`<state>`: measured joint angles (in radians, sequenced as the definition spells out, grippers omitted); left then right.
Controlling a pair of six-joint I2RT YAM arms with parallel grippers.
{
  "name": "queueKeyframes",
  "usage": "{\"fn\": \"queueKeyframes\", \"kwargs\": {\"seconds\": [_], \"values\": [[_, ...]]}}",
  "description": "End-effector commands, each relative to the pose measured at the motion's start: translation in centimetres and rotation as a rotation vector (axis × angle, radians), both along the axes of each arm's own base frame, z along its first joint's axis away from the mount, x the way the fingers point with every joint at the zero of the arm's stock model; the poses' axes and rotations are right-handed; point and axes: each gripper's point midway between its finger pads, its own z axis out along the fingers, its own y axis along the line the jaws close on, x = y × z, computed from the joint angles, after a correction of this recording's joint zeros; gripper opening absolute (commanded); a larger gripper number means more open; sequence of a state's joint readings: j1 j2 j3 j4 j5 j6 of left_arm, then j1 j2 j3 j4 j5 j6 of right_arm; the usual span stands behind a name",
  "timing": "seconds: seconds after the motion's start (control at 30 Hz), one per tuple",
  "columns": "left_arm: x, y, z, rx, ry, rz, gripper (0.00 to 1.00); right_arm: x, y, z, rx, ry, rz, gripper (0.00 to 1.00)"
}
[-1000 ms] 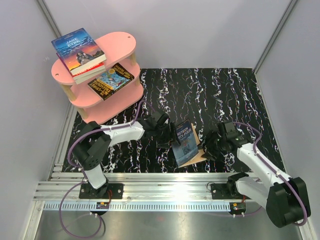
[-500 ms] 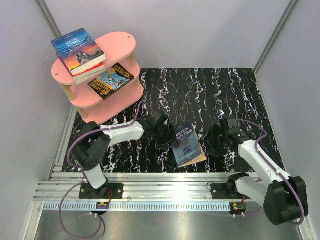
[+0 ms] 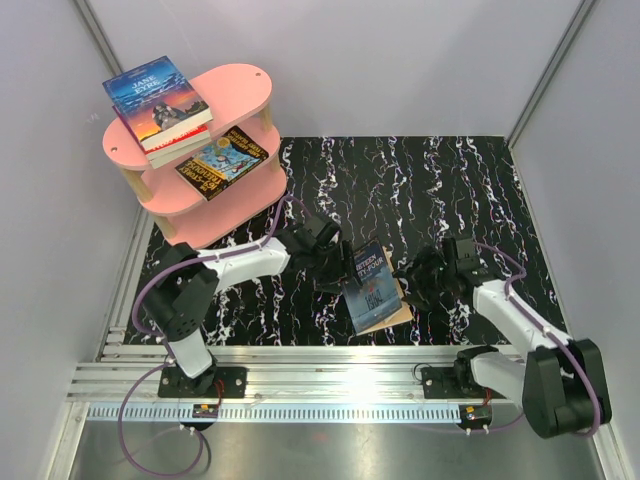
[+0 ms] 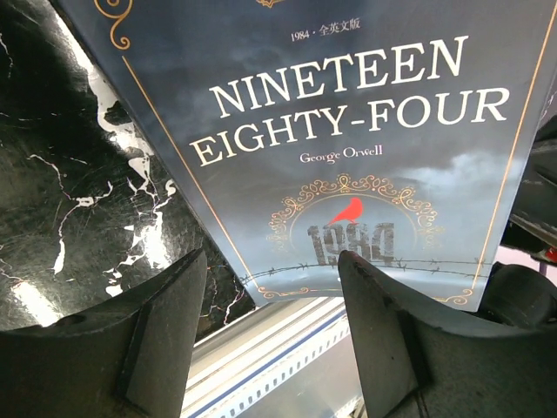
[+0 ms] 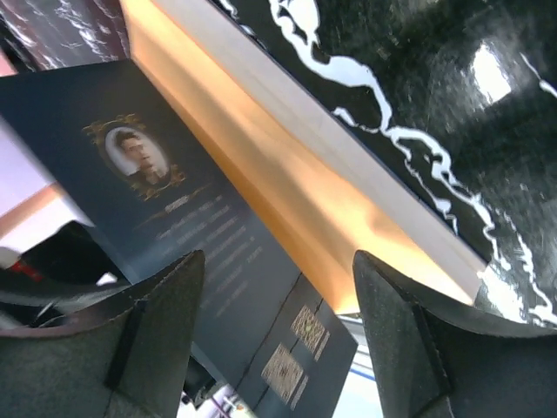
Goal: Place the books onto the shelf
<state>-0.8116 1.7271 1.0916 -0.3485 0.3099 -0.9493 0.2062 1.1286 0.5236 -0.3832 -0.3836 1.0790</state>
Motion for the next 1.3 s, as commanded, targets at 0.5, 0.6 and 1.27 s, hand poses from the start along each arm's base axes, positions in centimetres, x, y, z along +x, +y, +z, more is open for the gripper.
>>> {"fn": "queueKeyframes", "kwargs": {"seconds": [0.5, 0.6, 1.27], "values": [[1.1, -1.5, 1.3, -0.034, -0.025, -0.043, 0.64, 1.4, -1.1, 2.5, -0.023, -0.109, -0.088, 0.83], [0.8, -1.2, 0.9, -0.03, -0.017, -0.04, 0.64, 1.3, -1.8, 0.3, -0.092, -0.047, -0.064, 0.84], [-1.5, -3.2, -4.7, -0.055, 0.072, -0.061, 0.62, 1.8, 0.7, 2.2, 0.011, -0.108, 0.08, 0.81]]}}
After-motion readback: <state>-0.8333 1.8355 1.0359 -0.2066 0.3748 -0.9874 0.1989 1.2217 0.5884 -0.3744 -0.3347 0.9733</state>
